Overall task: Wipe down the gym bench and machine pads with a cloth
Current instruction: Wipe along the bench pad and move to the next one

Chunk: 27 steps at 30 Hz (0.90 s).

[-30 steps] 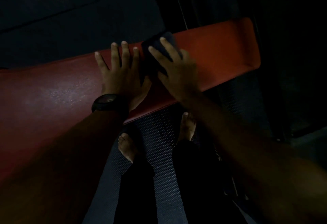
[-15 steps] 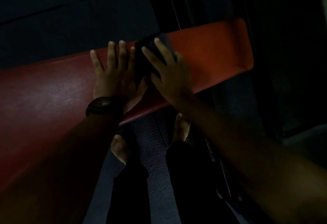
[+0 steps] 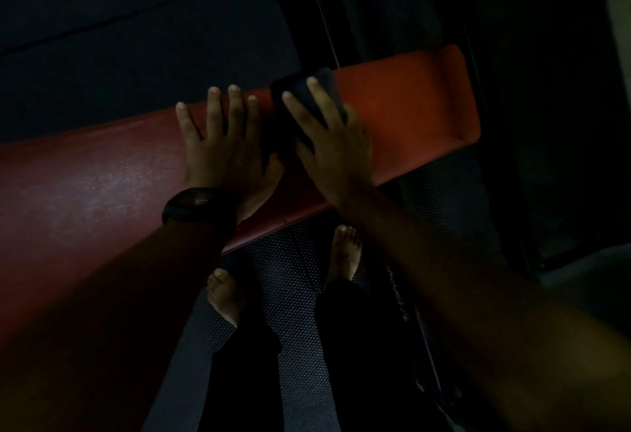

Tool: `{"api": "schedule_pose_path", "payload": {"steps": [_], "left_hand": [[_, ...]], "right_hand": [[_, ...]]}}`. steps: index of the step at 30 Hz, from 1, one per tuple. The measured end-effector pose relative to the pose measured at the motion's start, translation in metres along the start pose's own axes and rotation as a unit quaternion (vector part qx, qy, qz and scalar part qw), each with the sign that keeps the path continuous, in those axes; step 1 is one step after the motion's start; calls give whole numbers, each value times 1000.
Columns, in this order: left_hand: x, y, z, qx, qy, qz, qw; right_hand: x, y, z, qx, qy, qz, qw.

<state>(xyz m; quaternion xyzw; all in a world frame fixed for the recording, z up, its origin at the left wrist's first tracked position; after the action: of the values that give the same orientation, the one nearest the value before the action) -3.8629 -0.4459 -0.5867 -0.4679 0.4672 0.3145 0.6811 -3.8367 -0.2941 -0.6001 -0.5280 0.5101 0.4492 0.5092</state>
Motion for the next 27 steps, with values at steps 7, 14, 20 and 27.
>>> {"api": "schedule_pose_path", "payload": {"steps": [7, 14, 20, 27], "left_hand": [[3, 4, 6, 9, -13, 4, 1000], [9, 8, 22, -7, -14, 16, 1000], [11, 9, 31, 4, -20, 6, 1000], [10, 17, 35, 26, -37, -1, 999]], "right_hand": [[19, -11, 51, 342, 68, -42, 936], [8, -30, 13, -7, 23, 4, 1000], [15, 14, 56, 160, -3, -14, 987], [5, -19, 16, 127, 22, -22, 991]]}}
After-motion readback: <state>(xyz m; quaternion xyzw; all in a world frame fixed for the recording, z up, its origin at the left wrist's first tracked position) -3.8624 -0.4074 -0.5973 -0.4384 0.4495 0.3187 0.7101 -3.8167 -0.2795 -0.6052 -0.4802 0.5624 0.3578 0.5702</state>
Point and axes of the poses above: each hand's wrist, its own y-axis towards the middle knuckle, its own x-axis out of the palm, z = x × y, the point moved 4 cm from there along y, towards the middle knuckle, and after that the axes turned 15 degrees about -y, right-handed, at the moved point
